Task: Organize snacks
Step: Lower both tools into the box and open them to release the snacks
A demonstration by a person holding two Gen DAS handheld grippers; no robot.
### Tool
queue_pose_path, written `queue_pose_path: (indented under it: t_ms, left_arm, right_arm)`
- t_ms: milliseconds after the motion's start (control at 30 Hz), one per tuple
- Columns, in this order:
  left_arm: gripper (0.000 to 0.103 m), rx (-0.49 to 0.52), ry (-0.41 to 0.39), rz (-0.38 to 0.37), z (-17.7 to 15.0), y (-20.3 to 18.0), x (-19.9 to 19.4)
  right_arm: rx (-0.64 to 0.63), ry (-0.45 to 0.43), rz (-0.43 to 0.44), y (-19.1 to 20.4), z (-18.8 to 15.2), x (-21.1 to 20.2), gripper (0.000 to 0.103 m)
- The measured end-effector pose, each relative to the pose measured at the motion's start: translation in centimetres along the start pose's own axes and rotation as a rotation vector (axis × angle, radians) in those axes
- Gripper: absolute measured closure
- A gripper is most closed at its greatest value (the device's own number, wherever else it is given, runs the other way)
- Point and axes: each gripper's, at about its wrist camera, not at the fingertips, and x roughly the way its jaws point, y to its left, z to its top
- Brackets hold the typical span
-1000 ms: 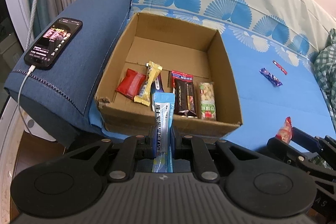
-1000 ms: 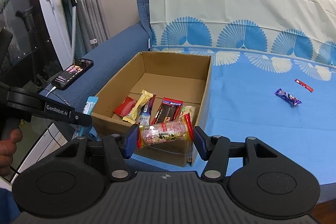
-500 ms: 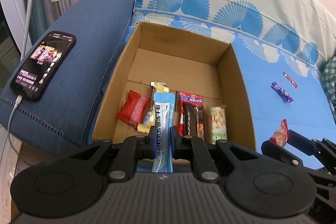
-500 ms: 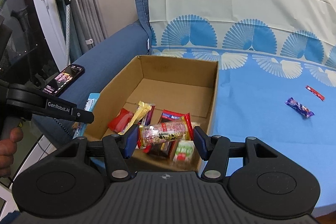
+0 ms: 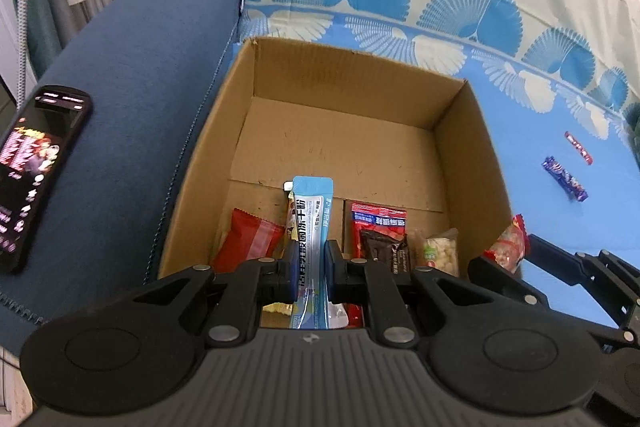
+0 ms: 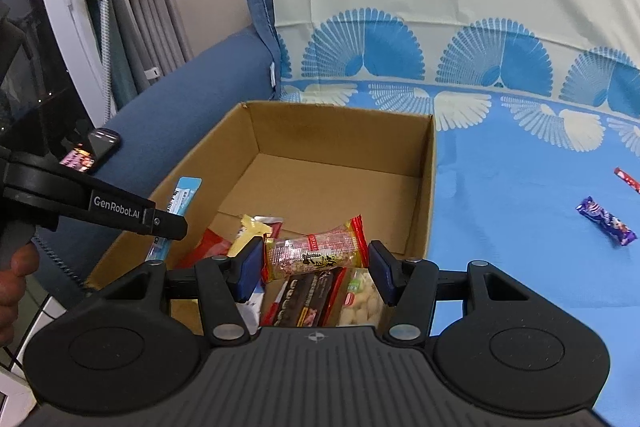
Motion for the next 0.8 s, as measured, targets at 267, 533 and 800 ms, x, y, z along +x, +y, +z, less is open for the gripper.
queue_pose_path:
  t_ms: [267, 533, 800]
  left_arm:
    - [0.089, 0.008, 0.049, 0.026, 0.4, 0.1, 3.3]
    - [0.060, 0.019, 0.075, 0.056, 0.8, 0.3, 4.7]
    - [0.000, -0.012, 0.043, 0.121, -0.5, 1.1, 1.5]
  right_arm:
    - [0.011, 0.044, -0.009, -1.0, -0.2, 3.0, 0.045]
    - [0.007, 0.040, -0.003, -0.9, 0.1, 3.8, 0.040]
    - [0.028, 0.052, -0.016, -0.5, 0.0, 0.5, 0.010]
